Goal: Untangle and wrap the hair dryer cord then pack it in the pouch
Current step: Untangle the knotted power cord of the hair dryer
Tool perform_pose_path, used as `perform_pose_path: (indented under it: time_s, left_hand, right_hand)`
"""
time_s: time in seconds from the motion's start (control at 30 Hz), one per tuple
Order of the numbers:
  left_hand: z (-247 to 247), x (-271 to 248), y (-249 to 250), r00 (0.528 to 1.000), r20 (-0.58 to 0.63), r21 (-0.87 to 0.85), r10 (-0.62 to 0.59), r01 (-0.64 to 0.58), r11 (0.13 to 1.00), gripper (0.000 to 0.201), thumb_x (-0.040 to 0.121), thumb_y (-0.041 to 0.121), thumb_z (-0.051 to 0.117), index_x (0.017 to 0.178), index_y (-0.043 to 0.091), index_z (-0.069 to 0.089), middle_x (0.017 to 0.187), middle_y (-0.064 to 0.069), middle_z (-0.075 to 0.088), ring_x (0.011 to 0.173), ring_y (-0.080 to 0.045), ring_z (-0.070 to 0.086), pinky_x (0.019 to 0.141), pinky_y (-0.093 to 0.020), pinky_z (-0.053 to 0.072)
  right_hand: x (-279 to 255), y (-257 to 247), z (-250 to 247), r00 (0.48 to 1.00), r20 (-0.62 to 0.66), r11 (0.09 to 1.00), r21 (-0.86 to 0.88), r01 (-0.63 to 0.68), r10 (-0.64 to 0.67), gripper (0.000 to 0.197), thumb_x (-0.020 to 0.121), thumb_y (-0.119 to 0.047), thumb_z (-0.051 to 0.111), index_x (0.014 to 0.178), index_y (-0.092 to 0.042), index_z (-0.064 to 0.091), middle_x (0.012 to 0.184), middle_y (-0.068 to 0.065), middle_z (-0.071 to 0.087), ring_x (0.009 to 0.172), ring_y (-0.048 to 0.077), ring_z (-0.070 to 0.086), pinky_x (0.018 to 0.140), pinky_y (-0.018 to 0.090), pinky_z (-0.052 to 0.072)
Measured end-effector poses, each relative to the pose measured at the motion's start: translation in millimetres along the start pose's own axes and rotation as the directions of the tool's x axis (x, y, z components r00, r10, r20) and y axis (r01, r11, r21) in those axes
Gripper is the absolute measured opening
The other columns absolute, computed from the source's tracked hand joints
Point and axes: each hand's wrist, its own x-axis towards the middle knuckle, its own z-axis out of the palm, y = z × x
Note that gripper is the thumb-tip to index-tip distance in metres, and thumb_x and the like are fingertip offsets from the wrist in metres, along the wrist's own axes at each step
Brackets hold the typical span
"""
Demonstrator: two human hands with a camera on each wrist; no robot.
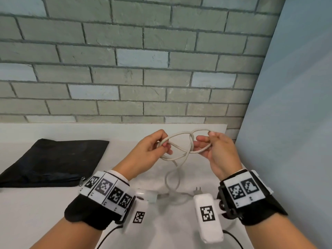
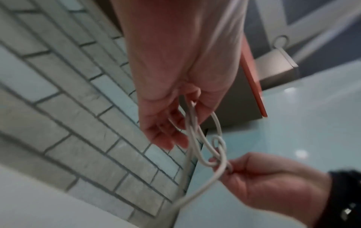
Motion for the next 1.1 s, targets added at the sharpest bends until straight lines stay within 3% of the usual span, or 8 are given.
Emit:
perform_pose_path:
  time_s: [0.1, 0.33, 0.47, 0.57, 0.73, 0.9, 1.03, 1.1]
  left_hand:
    - [0.5, -1.4, 0.4, 0.999, -0.026, -0.214, -0.045, 0.038, 0.976, 0.011, 0.09, 0.009, 0.051, 0.083, 0.006, 0.044, 0.081, -0.006, 0.055, 0.082, -0.015, 0.06, 0.074, -0.021, 0.05]
    - [11.3, 2.7, 4.3, 0.998, -0.032, -0.162, -0.062, 0.056, 0.985, 0.025, 0.071, -0.003, 0.071, 0.082, -0.004, 0.049, 0.083, -0.003, 0.067, 0.065, -0.013, 0.063, 0.059, -0.02, 0.052]
    - [16.7, 7.9, 4.0, 0.988, -0.099, -0.11, -0.12, 0.109, 0.988, 0.035, 0.068, -0.001, 0.075, 0.082, 0.005, 0.043, 0.072, -0.006, 0.066, 0.04, -0.011, 0.05, 0.044, -0.02, 0.044]
    - [16.9, 9.1, 2.9, 0.987, -0.101, -0.107, -0.125, 0.115, 0.988, 0.028, 0.073, 0.0, 0.071, 0.081, 0.004, 0.044, 0.069, -0.004, 0.061, 0.039, -0.011, 0.045, 0.041, -0.02, 0.038]
    - [14.8, 9.7, 5.9, 0.978, -0.156, -0.15, -0.135, 0.112, 0.982, 0.018, 0.091, 0.017, 0.052, 0.078, 0.007, 0.046, 0.058, 0.001, 0.059, 0.038, -0.008, 0.038, 0.041, -0.02, 0.032]
    - [14.3, 10.9, 8.4, 0.975, -0.143, -0.156, -0.172, 0.15, 0.976, 0.024, 0.094, 0.017, 0.046, 0.071, 0.013, 0.041, 0.057, -0.005, 0.058, 0.036, -0.009, 0.035, 0.039, -0.017, 0.03]
    - [12.3, 11.7, 7.9, 0.972, -0.142, -0.148, -0.189, 0.168, 0.974, 0.025, 0.094, 0.019, 0.046, 0.07, 0.015, 0.042, 0.057, -0.002, 0.055, 0.038, -0.008, 0.036, 0.043, -0.02, 0.03]
    - [9.0, 11.8, 10.5, 0.983, -0.126, -0.089, -0.132, 0.121, 0.989, 0.023, 0.093, 0.022, 0.047, 0.072, 0.015, 0.044, 0.059, -0.001, 0.053, 0.042, -0.008, 0.037, 0.045, -0.019, 0.032]
  right_hand:
    - [1.3, -3.0, -2.6, 0.991, 0.083, 0.993, -0.067, -0.096, 0.102, 0.017, 0.096, -0.011, 0.037, 0.085, -0.009, 0.05, 0.072, 0.009, 0.057, 0.051, 0.016, 0.061, 0.048, 0.029, 0.055]
    - [-2.5, 4.6, -2.0, 0.982, 0.156, 0.906, -0.392, 0.16, -0.106, 0.008, 0.091, -0.014, 0.051, 0.092, -0.021, 0.056, 0.083, 0.005, 0.051, 0.065, 0.014, 0.057, 0.052, 0.025, 0.05]
    - [-9.4, -1.6, -3.0, 0.735, 0.451, 0.411, -0.623, 0.665, -0.506, 0.036, 0.086, -0.002, 0.051, 0.106, -0.03, 0.059, 0.112, -0.005, 0.048, 0.102, 0.013, 0.046, 0.09, 0.015, 0.037]
    - [-8.4, -12.8, -4.6, 0.566, 0.777, 0.173, -0.539, 0.824, -0.277, 0.054, 0.081, 0.006, 0.041, 0.12, -0.027, 0.057, 0.126, -0.007, 0.053, 0.105, 0.014, 0.042, 0.095, 0.018, 0.033]
    - [-4.5, -22.5, -11.3, 0.549, 0.832, 0.243, -0.517, 0.821, -0.086, 0.033, 0.084, -0.022, 0.056, 0.115, -0.029, 0.059, 0.114, -0.002, 0.049, 0.095, -0.006, 0.042, 0.082, 0.009, 0.036]
    - [-10.0, -20.1, -8.7, 0.515, 0.852, -0.053, -0.512, 0.857, 0.098, 0.028, 0.078, -0.03, 0.068, 0.105, -0.03, 0.067, 0.128, 0.004, 0.039, 0.104, 0.015, 0.041, 0.094, 0.032, 0.04]
    - [-12.0, -16.2, -5.7, 0.463, 0.885, -0.186, -0.463, 0.866, -0.048, 0.01, 0.069, -0.03, 0.07, 0.077, -0.024, 0.072, 0.123, 0.014, 0.053, 0.101, 0.032, 0.053, 0.079, 0.046, 0.05]
    - [-11.9, -11.2, -9.0, 0.443, 0.883, -0.095, -0.46, 0.883, -0.155, 0.015, 0.072, -0.038, 0.064, 0.076, -0.023, 0.069, 0.128, 0.011, 0.051, 0.101, 0.025, 0.053, 0.079, 0.042, 0.049]
